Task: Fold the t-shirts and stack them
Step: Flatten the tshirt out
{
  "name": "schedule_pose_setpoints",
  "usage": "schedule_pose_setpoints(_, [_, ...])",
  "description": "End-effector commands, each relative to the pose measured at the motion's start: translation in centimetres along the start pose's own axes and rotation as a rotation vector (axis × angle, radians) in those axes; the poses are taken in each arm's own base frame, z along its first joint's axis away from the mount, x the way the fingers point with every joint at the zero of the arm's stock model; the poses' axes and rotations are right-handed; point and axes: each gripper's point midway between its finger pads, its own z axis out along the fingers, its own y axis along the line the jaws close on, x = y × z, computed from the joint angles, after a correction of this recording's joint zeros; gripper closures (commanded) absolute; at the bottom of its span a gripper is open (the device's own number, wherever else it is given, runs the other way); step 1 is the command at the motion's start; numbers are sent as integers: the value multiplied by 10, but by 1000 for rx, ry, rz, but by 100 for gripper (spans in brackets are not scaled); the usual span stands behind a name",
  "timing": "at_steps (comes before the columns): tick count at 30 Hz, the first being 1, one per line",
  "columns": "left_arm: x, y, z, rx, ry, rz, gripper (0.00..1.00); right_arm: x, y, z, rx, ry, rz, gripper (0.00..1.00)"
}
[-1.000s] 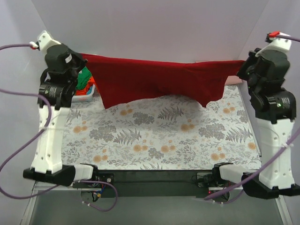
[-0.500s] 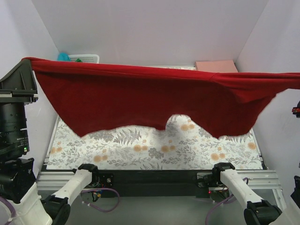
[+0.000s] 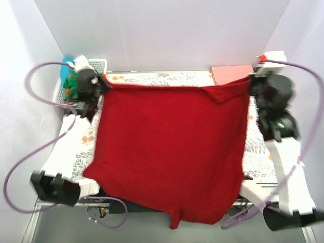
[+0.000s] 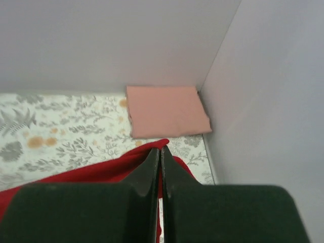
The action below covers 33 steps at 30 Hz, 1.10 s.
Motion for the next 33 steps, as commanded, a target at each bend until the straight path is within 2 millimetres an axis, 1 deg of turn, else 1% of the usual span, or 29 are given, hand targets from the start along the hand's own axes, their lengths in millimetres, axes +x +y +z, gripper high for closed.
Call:
schedule_pose_setpoints(1, [58, 32, 47, -92, 72, 37, 100, 50, 17, 49, -4, 14, -53, 99])
schedule_pose_setpoints(2, [71, 37, 60, -102, 83, 40, 100, 63, 24, 59, -19, 29, -57, 99])
schedule_pose_setpoints(3, [95, 48, 73, -130, 132, 51, 100, 87, 31, 75, -29, 77, -68, 99])
schedule_pose_setpoints(4, [109, 54, 85, -148, 161, 57, 100, 109, 37, 85, -34, 102, -63, 99])
schedule_pose_setpoints(5, [142, 69, 106, -193, 230, 75, 100, 120, 40, 94, -35, 111, -61, 99])
schedule_pose_setpoints(6, [150, 75, 118, -215, 245, 80, 100, 148, 47, 109, -42, 171, -72, 99])
schedule_pose_setpoints(7, [163, 82, 127, -237, 272, 86, 100, 158, 50, 119, -39, 180, -63, 99])
schedule_pose_setpoints(8, [195, 99, 144, -281, 340, 101, 100, 187, 56, 131, -44, 241, -73, 99])
schedule_pose_setpoints(9, [204, 104, 152, -286, 365, 101, 100, 199, 59, 138, -44, 264, -74, 99])
schedule_pose_setpoints(10, [207, 105, 164, -288, 374, 97, 100, 210, 62, 145, -47, 287, -75, 99])
schedule_pose_setpoints(11, [229, 120, 174, -319, 425, 96, 100, 230, 67, 158, -52, 331, -71, 99])
schedule_pose_setpoints(12, [237, 122, 180, -321, 447, 92, 100, 240, 68, 163, -52, 354, -69, 99])
schedule_pose_setpoints(13, [232, 118, 190, -307, 441, 78, 100, 247, 69, 170, -50, 369, -67, 99])
schedule_pose_setpoints(14, [235, 121, 195, -311, 448, 70, 100, 266, 75, 178, -60, 410, -74, 99])
schedule_pose_setpoints(15, [246, 126, 202, -318, 468, 68, 100, 264, 76, 187, -59, 403, -74, 99])
schedule_pose_setpoints(16, [240, 122, 210, -307, 454, 63, 100, 267, 78, 193, -61, 408, -77, 99])
schedule_pose_setpoints(17, [241, 121, 216, -302, 455, 68, 100, 280, 82, 199, -70, 435, -82, 99])
schedule_pose_setpoints(18, [241, 122, 220, -301, 460, 70, 100, 273, 83, 207, -70, 420, -87, 99])
schedule_pose_setpoints(19, [248, 125, 225, -306, 476, 73, 100, 277, 84, 209, -74, 430, -90, 99])
schedule_pose_setpoints(20, [239, 119, 231, -292, 467, 65, 100, 275, 83, 212, -70, 428, -90, 99])
schedule_pose_setpoints(21, [237, 117, 234, -287, 465, 65, 100, 276, 83, 215, -66, 431, -89, 99])
schedule_pose_setpoints(22, [237, 117, 238, -280, 466, 67, 100, 269, 82, 219, -62, 416, -84, 99])
schedule_pose_setpoints(23, [233, 115, 241, -273, 458, 64, 100, 267, 81, 221, -61, 411, -81, 99])
schedule_pose_setpoints(24, [224, 111, 247, -264, 439, 59, 100, 265, 81, 224, -61, 405, -79, 99])
schedule_pose_setpoints(25, [220, 109, 249, -261, 431, 58, 100, 255, 80, 229, -56, 387, -77, 99])
schedule_pose_setpoints(26, [221, 112, 251, -270, 438, 53, 100, 257, 77, 233, -52, 392, -76, 99])
schedule_pose_setpoints(27, [214, 108, 254, -261, 426, 46, 100, 254, 78, 236, -54, 386, -72, 99])
schedule_pose_setpoints(29, [208, 106, 255, -258, 423, 32, 100, 249, 81, 242, -70, 383, -65, 99])
schedule_pose_setpoints(33, [197, 101, 257, -247, 405, 31, 100, 252, 87, 248, -88, 400, -39, 99])
